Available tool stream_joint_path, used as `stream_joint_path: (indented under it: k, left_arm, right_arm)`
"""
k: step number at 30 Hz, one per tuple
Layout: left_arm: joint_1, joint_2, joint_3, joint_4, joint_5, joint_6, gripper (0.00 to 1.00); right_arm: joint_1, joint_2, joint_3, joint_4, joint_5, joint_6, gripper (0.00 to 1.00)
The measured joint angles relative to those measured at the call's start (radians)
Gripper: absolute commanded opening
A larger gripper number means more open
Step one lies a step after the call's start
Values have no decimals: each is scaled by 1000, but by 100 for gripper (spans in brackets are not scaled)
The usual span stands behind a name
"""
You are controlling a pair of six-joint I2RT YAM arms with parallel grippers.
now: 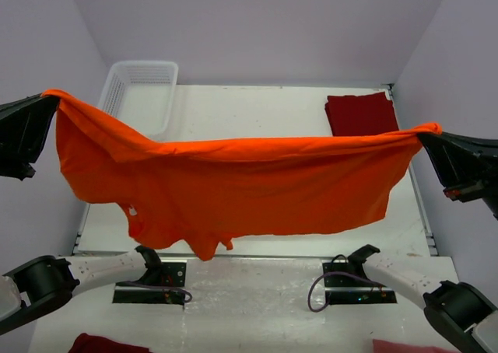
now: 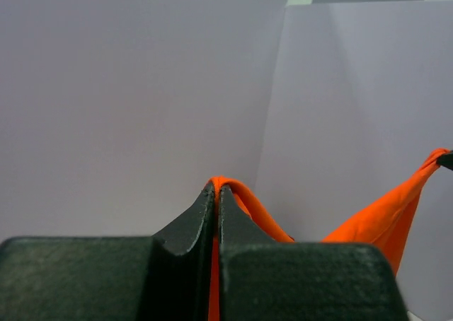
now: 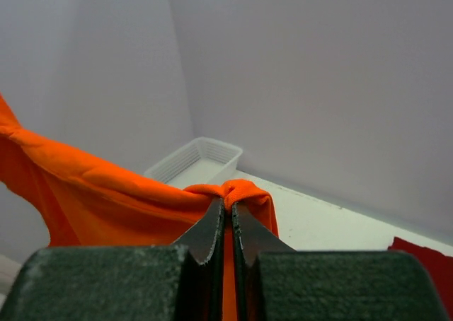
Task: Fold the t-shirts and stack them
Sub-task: Flatten out the tshirt
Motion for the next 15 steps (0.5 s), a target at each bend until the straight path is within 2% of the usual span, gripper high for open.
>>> stream_joint_path:
  k: [4, 7, 11, 15]
  left_arm:
    - [0, 2, 14, 41, 93, 17, 0]
    - [1, 12, 8, 69, 114, 23, 0]
    - [0, 45, -70, 106, 24, 24, 0]
    - [6, 151, -230, 145, -114, 23, 0]
  right_arm:
    - [0, -36, -12, 4, -105, 0, 0]
    - [0, -74, -64, 30, -137, 0, 0]
    - [0, -110, -202, 61, -113, 7, 0]
    - [1, -99, -433, 115, 19, 28, 0]
